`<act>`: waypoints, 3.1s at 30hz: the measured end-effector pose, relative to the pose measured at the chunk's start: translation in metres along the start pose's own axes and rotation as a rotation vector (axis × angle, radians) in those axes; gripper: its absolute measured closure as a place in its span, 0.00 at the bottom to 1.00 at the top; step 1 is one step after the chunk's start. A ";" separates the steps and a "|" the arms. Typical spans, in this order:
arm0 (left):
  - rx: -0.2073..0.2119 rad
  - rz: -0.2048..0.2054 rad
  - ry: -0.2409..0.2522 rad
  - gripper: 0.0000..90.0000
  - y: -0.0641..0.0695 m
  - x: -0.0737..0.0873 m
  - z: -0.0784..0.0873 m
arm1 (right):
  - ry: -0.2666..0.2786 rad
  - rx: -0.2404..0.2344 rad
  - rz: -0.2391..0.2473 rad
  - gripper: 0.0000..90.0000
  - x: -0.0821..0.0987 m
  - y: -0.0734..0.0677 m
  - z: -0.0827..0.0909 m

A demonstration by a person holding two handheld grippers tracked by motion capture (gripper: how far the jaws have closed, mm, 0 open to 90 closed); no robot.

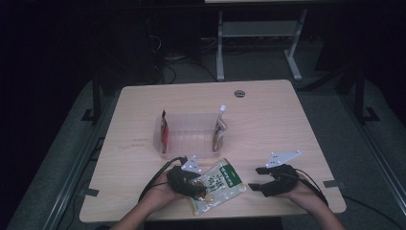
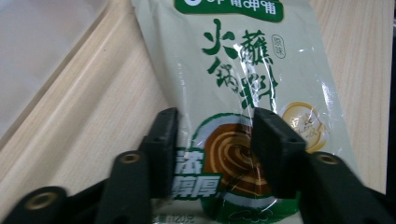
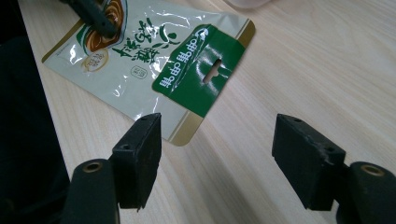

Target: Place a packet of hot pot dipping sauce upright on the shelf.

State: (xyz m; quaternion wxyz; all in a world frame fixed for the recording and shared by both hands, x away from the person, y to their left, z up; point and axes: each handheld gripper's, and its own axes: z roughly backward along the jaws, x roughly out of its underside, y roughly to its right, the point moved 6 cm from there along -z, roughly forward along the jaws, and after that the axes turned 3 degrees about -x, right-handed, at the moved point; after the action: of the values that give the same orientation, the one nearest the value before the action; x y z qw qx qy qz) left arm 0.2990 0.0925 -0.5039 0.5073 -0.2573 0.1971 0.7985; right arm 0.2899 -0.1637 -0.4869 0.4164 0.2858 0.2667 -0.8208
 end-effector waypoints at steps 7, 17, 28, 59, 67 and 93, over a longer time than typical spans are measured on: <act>0.033 0.020 0.022 0.87 -0.004 0.000 0.001 | 0.001 0.001 -0.001 0.36 0.000 0.001 0.000; 0.052 0.004 0.023 0.99 -0.001 -0.004 0.004 | 0.004 -0.002 0.004 0.36 -0.001 0.001 0.001; 0.092 -0.012 0.064 1.00 0.006 -0.010 0.017 | 0.029 0.001 0.003 0.36 -0.003 0.003 0.003; 0.059 0.019 0.247 1.00 -0.012 -0.010 0.080 | 0.200 -0.079 -0.040 0.32 -0.056 0.012 0.006; 0.034 0.012 0.295 1.00 -0.014 -0.013 0.093 | 0.234 -0.166 -0.003 0.30 -0.084 0.001 -0.007; 0.021 -0.014 0.330 1.00 -0.015 -0.013 0.098 | 0.178 -0.417 0.032 0.52 -0.100 -0.035 -0.043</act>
State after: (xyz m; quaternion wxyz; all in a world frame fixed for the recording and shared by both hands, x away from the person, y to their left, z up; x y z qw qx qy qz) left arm 0.2972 0.1455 -0.4195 0.4764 -0.3810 0.2841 0.7398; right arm 0.3202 -0.0632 -0.4407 0.4542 0.2692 0.4617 -0.7128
